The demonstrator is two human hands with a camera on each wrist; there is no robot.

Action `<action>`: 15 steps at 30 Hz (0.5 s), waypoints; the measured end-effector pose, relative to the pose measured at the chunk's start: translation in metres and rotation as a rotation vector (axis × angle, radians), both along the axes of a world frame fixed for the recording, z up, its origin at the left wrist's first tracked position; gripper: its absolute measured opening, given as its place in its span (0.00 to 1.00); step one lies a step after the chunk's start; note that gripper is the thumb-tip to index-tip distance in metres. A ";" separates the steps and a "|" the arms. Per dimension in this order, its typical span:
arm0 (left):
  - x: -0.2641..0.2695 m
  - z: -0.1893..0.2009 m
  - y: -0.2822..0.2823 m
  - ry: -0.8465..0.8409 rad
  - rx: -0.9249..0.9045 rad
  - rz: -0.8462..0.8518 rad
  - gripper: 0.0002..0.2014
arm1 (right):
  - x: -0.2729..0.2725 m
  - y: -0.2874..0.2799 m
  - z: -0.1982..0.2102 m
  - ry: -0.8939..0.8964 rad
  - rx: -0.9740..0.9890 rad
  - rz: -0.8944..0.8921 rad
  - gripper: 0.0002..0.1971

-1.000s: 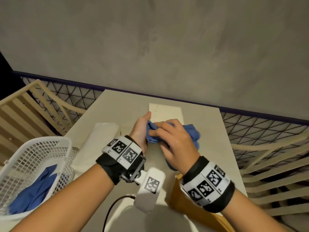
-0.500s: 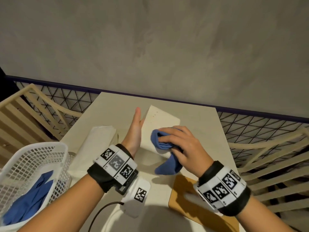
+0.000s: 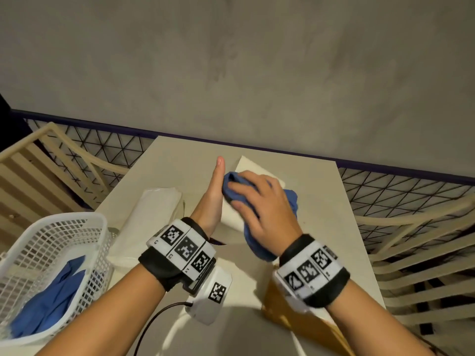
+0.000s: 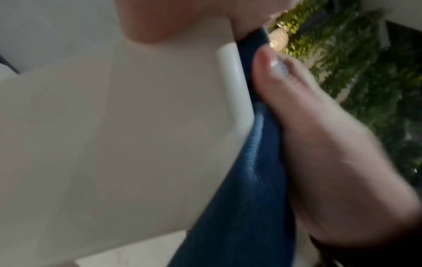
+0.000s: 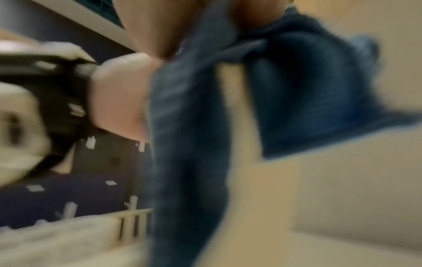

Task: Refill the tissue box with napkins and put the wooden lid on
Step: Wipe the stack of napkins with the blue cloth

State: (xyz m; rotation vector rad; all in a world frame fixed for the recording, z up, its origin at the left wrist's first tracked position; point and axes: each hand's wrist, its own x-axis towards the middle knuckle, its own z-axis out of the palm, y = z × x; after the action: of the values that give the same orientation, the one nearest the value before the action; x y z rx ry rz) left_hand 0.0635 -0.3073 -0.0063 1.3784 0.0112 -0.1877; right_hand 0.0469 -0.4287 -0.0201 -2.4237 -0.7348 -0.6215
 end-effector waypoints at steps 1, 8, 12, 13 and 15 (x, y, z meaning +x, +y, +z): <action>-0.001 -0.001 0.001 0.018 -0.002 0.009 0.32 | 0.012 -0.004 0.000 0.009 0.019 -0.042 0.18; -0.002 -0.004 0.006 0.052 0.086 0.044 0.41 | 0.007 0.007 -0.012 0.123 0.003 0.060 0.17; -0.010 -0.002 0.005 0.065 0.161 0.016 0.36 | 0.033 0.000 -0.010 0.199 0.172 -0.170 0.16; -0.010 0.001 0.006 0.061 0.166 0.031 0.37 | 0.026 0.007 -0.009 0.184 0.176 -0.159 0.16; -0.008 0.003 0.007 0.079 0.163 0.062 0.39 | 0.005 0.021 -0.012 0.174 0.130 -0.038 0.17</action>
State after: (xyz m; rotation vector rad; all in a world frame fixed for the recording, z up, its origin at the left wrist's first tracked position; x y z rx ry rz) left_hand 0.0557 -0.3000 -0.0029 1.5308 0.1372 -0.1925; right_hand 0.0520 -0.4077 -0.0326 -2.3408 -0.5603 -0.4513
